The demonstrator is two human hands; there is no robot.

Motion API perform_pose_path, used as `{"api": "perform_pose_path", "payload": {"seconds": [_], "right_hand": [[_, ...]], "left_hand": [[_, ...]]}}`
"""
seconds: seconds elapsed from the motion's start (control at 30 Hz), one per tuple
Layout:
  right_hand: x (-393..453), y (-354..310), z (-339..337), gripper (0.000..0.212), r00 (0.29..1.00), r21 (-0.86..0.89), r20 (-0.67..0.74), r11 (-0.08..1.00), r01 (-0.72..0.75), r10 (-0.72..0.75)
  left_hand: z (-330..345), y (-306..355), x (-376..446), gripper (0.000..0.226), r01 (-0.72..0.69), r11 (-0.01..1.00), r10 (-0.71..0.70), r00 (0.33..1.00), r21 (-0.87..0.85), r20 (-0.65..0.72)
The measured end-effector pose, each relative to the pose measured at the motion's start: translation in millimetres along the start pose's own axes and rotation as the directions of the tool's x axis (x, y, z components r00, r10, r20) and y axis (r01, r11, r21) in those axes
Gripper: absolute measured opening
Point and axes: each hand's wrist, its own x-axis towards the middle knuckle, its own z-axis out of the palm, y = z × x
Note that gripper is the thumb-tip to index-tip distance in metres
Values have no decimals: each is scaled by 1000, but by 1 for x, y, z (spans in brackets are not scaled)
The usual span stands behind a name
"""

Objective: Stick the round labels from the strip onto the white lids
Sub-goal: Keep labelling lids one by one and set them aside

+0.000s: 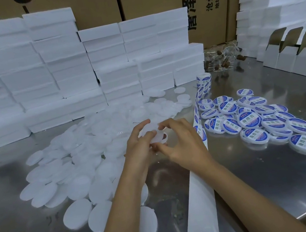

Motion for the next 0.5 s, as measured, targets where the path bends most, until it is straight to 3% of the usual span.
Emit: {"api": "perform_pose_path", "payload": {"seconds": [0.13,0.3,0.37,0.5], "right_hand": [[0,3,-9,29,999,-8,-29,1000,15,-15],[2,38,-42,11,939,-10,-137,948,-319,315],[-1,50,-53,10,927,-99,-34,921,-376,374],[-11,55,-52,12,910,-308,266,922,-232,318]], "left_hand": [[1,-1,1,37,1,999,1,1000,-47,31],[-1,-2,1,37,4,998,-2,999,-65,32],[0,-2,1,37,17,998,-15,999,-64,32],[2,-1,-1,37,39,998,-38,999,-57,6]]}}
